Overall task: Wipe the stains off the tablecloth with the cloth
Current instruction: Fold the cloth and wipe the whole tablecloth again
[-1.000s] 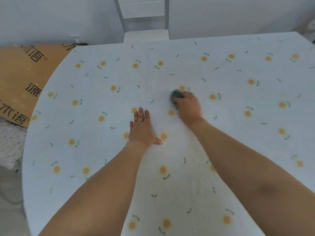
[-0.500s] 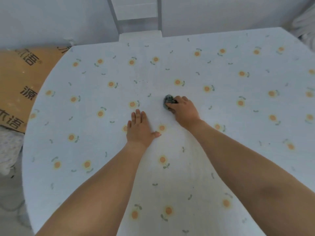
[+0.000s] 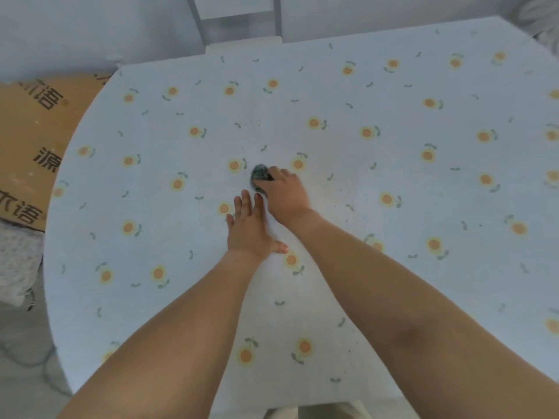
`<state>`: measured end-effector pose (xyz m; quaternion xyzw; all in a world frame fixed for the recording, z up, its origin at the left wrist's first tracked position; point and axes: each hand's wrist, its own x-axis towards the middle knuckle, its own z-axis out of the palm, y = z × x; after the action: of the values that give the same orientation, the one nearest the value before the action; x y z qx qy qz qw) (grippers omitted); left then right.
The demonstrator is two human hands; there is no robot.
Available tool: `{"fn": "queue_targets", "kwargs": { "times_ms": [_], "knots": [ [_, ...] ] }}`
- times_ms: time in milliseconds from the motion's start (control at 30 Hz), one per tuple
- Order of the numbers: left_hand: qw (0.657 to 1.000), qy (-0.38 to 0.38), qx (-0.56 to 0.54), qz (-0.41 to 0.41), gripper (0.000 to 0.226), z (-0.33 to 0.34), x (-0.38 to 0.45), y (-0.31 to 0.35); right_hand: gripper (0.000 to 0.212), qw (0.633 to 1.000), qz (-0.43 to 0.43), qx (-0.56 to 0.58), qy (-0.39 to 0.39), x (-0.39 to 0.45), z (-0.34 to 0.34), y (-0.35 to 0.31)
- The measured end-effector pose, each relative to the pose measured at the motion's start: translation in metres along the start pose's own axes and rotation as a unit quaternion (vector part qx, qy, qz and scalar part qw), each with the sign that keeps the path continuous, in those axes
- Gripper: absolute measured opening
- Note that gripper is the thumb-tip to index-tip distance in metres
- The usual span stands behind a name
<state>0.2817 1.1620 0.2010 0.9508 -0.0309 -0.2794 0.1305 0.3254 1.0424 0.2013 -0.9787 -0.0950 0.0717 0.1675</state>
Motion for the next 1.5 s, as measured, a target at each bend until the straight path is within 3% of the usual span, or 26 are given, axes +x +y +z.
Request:
{"fn": "queue_targets", "kwargs": {
  "times_ms": [67,133,200,300,367,467,533,600,667,767,867,933,967,1067,1167,1233,1333,1400,1467,1500],
  "knots": [
    [1.0,-0.006,0.001,-0.001,0.144,0.0,0.0,0.0,0.038,0.998,0.012,-0.032,0.054,-0.016,-0.008,0.035],
    [1.0,-0.007,0.001,-0.001,0.144,0.0,0.001,0.0,0.034,0.979,0.151,-0.039,0.132,-0.045,-0.017,0.095],
    [1.0,-0.004,-0.003,-0.002,0.145,0.001,0.002,0.0,0.037,0.934,0.312,-0.035,0.169,-0.078,-0.035,0.147],
    [1.0,-0.007,0.002,-0.003,0.146,0.001,0.002,0.001,0.033,0.88,0.432,-0.009,0.198,-0.08,-0.04,0.149],
    [1.0,-0.008,0.005,-0.005,0.147,0.0,0.002,0.001,0.029,0.9,0.388,0.023,0.196,-0.055,-0.03,0.108],
    [1.0,-0.005,0.006,0.003,0.146,-0.002,0.001,0.0,0.035,0.979,0.176,0.022,0.096,-0.024,0.001,0.019],
    [1.0,0.002,0.009,0.002,0.142,0.0,-0.008,0.0,0.034,0.996,0.082,0.014,0.022,-0.028,0.005,-0.017],
    [0.999,0.017,0.034,-0.008,0.134,0.003,-0.017,0.001,0.038,1.0,0.021,-0.02,0.001,-0.047,0.001,-0.002],
    [0.998,0.013,0.066,-0.014,0.132,0.006,-0.027,0.004,0.04,0.995,0.075,-0.037,0.046,-0.075,-0.006,0.046],
    [0.997,-0.022,0.068,-0.01,0.146,0.016,-0.042,0.002,0.034,0.945,0.294,-0.05,0.131,-0.123,-0.024,0.132],
    [0.999,-0.028,0.038,0.0,0.151,0.025,-0.05,-0.006,0.032,0.898,0.405,-0.017,0.174,-0.123,-0.026,0.135],
    [0.999,-0.017,0.029,0.004,0.152,0.027,-0.05,-0.007,0.03,0.902,0.386,0.02,0.192,-0.097,-0.016,0.102],
    [0.999,-0.017,0.028,0.005,0.151,0.027,-0.05,-0.007,0.03,0.922,0.338,0.04,0.183,-0.084,-0.007,0.079],
    [1.0,-0.013,0.026,0.004,0.15,0.027,-0.051,-0.009,0.037,0.989,0.132,0.018,0.067,-0.056,0.018,0.001],
    [0.999,-0.019,0.027,0.002,0.151,0.024,-0.051,-0.005,0.044,0.999,-0.032,-0.035,-0.018,-0.066,0.016,-0.006],
    [0.999,-0.023,0.039,0.0,0.152,0.023,-0.049,-0.003,0.043,0.997,0.01,-0.073,0.029,-0.081,0.007,0.039],
    [0.999,-0.018,0.046,-0.004,0.152,0.024,-0.048,-0.001,0.04,0.957,0.247,-0.069,0.135,-0.09,-0.013,0.118],
    [0.999,-0.014,0.05,-0.002,0.153,0.025,-0.046,-0.001,0.043,0.926,0.341,-0.043,0.153,-0.073,-0.019,0.125],
    [0.999,-0.016,0.047,-0.003,0.152,0.025,-0.047,-0.002,0.05,0.925,0.344,-0.007,0.161,-0.05,-0.015,0.093],
    [0.999,-0.013,0.045,-0.003,0.152,0.025,-0.047,-0.003,0.052,0.944,0.295,-0.003,0.149,-0.041,-0.008,0.069]
  ]
}}
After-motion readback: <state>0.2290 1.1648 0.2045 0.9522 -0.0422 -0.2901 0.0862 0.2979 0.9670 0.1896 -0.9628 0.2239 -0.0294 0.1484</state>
